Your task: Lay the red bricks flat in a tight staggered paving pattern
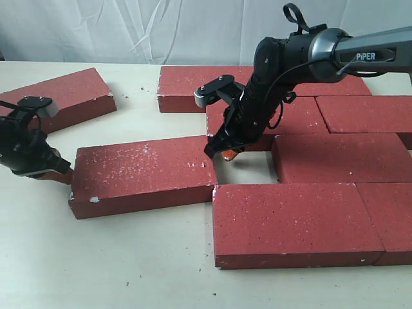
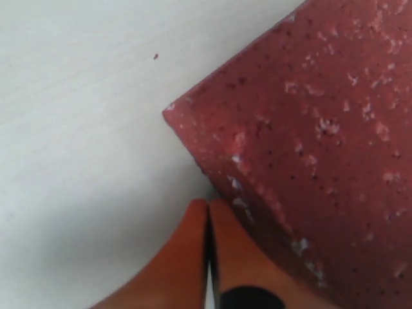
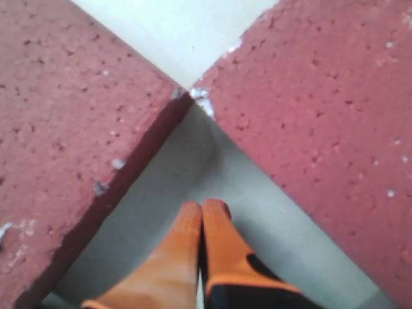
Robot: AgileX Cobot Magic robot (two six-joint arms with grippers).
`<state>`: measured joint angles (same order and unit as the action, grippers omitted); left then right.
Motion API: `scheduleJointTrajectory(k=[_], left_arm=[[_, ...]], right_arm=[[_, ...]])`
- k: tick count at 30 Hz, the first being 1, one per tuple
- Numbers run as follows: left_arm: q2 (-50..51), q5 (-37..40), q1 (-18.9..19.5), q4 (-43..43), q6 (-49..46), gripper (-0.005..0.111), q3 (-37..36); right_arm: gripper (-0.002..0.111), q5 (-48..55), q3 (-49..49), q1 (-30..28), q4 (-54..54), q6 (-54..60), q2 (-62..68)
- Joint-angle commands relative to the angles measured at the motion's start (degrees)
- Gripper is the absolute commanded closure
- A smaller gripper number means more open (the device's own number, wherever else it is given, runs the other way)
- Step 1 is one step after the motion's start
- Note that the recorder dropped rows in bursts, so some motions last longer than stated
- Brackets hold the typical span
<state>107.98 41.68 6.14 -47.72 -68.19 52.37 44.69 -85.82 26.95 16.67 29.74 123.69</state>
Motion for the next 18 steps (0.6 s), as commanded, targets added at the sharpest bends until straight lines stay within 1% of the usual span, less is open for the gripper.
scheduleJointTrajectory(k=[1,9,12,18], left_arm=[[0.84,-0.7,-1.19,-0.77,0.09,0.107,1.07],[0.73,-1.9,-1.19,-0.71,0.09,0.107,1.07],[0.73,-3.98,-1.19,-2.11,0.09,0.107,1.07],[0.73,-4.34,-1.19,-3.3,-0.13,0.107,1.07]], right_arm=[[0.109,0.12,0.33,1.28,0.97,1.72,-0.13],[0.109,0.4,0.33,1.82,0.72,1.72,-0.13],[0.109,0.63,0.33,1.82,0.72,1.72,-0.24],[0.109,1.93,0.33,1.82,0.6,1.72,-1.67]])
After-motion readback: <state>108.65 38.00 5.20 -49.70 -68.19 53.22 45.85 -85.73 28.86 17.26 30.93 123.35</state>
